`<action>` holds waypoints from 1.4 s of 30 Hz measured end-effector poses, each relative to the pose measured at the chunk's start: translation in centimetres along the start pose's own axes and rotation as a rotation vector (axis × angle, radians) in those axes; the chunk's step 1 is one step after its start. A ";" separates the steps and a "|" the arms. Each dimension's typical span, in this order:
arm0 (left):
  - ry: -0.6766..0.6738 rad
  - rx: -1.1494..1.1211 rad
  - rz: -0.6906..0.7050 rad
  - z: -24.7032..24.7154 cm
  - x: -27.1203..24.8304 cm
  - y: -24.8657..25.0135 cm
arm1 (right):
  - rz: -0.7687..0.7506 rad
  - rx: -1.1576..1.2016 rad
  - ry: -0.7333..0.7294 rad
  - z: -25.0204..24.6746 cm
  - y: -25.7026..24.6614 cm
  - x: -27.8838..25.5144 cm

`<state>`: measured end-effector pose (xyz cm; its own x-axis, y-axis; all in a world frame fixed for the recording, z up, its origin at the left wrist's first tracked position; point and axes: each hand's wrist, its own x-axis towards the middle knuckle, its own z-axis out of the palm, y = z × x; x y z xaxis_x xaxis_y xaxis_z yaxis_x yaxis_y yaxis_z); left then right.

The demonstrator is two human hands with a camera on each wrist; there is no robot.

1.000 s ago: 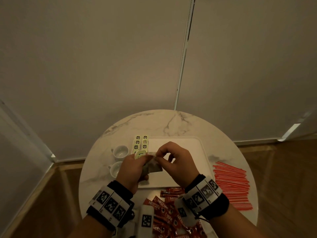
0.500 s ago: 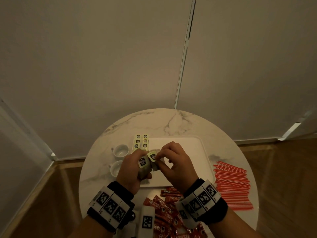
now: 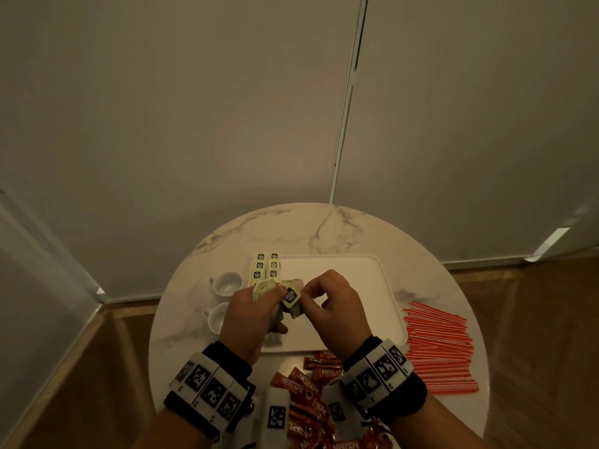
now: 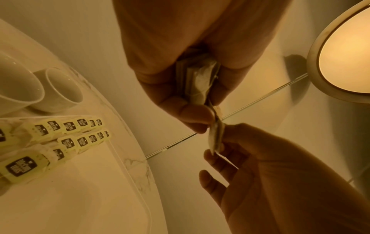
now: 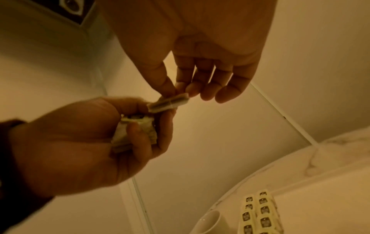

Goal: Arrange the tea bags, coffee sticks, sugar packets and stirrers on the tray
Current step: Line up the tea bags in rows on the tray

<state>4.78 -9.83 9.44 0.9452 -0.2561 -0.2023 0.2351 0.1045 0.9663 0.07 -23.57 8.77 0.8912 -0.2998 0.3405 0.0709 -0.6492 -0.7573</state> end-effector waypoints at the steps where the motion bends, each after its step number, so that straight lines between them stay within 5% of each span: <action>1: 0.011 0.015 0.005 -0.1 0.1 0.0 | 0.010 0.037 0.006 -0.1 -0.1 -0.1; 13: -0.011 0.071 0.083 0.2 0.1 -0.4 | -0.154 0.016 0.040 0.1 0.1 -0.7; 25: -0.065 -0.048 0.002 0.0 0.4 -0.2 | 0.145 0.196 -0.017 -0.7 -0.9 1.2; 32: -0.039 -0.136 -0.021 0.4 0.7 -0.2 | 0.315 0.402 0.071 -0.7 -1.3 1.7; 42: -0.030 -0.035 0.065 0.7 1.6 -1.1 | 0.308 0.367 0.017 -0.7 -0.4 2.1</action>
<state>5.87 -10.99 8.16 0.9517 -0.2764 -0.1336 0.1815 0.1556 0.9710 1.57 -24.42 10.15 0.8882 -0.4531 0.0764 -0.0389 -0.2398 -0.9700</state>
